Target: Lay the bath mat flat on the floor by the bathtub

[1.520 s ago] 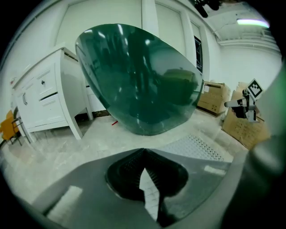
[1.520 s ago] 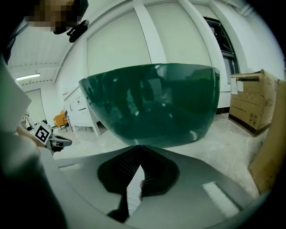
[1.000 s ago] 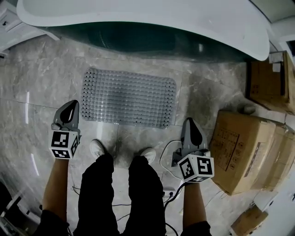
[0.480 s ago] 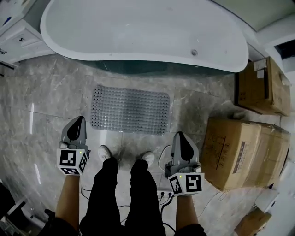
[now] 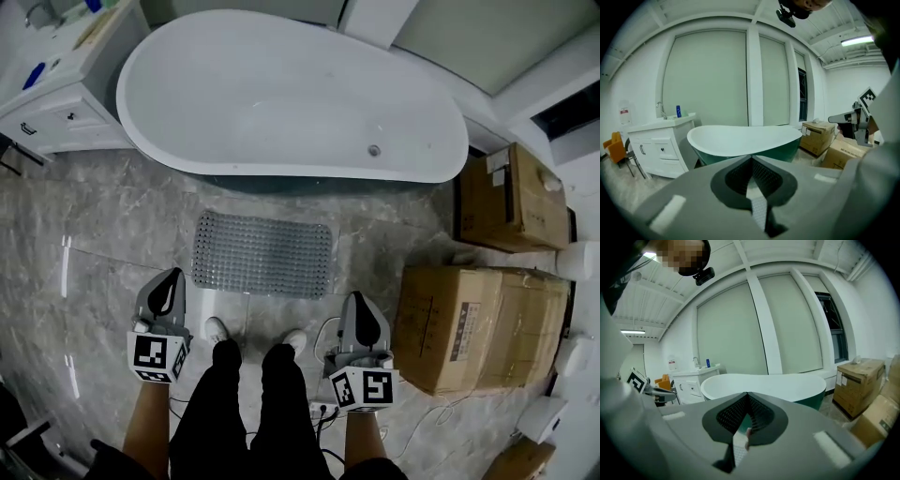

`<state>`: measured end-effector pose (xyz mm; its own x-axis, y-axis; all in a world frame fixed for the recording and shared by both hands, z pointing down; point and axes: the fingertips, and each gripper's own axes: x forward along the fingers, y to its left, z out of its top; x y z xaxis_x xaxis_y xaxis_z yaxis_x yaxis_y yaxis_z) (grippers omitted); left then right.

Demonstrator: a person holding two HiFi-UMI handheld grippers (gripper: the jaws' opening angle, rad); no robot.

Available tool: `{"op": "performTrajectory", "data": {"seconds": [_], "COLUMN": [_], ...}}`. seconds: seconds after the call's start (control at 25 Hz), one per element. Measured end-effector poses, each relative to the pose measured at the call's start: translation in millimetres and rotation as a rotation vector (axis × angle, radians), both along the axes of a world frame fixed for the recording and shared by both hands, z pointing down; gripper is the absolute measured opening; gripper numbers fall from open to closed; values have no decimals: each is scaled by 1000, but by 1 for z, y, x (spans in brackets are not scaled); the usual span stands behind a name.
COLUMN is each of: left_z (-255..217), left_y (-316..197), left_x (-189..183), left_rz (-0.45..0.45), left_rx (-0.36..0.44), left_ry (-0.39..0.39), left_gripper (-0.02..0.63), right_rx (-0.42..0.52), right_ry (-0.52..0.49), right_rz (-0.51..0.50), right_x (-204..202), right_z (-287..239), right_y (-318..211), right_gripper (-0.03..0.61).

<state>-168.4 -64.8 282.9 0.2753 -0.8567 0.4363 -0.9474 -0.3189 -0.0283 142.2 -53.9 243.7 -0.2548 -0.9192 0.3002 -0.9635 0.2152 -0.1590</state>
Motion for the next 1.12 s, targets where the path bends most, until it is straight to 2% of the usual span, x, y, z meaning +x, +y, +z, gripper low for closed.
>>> {"op": "performTrajectory", "data": {"seconds": [0.16, 0.48, 0.64, 0.8, 0.96, 1.12], "left_z": [-41, -117, -143, -165, -201, -216], "left_y": [3, 17, 19, 23, 18, 23], "left_x": [11, 22, 22, 23, 17, 11], "left_rz": [49, 68, 63, 68, 51, 50], "left_rx": [30, 101, 126, 164, 233, 259], "left_ry": [-25, 10, 28, -10, 42, 53], "left_gripper": [2, 1, 0, 0, 0, 0], "right_rx": [50, 113, 124, 140, 153, 170], "right_ry": [35, 23, -25, -14, -6, -4], "right_rz": [-17, -28, -4, 5, 10, 13], "right_x": [-5, -18, -14, -8, -7, -7], "right_z": [-39, -102, -127, -146, -163, -180], "right_y": [2, 12, 15, 21, 24, 27], "right_gripper": [25, 25, 24, 23, 21, 14]}}
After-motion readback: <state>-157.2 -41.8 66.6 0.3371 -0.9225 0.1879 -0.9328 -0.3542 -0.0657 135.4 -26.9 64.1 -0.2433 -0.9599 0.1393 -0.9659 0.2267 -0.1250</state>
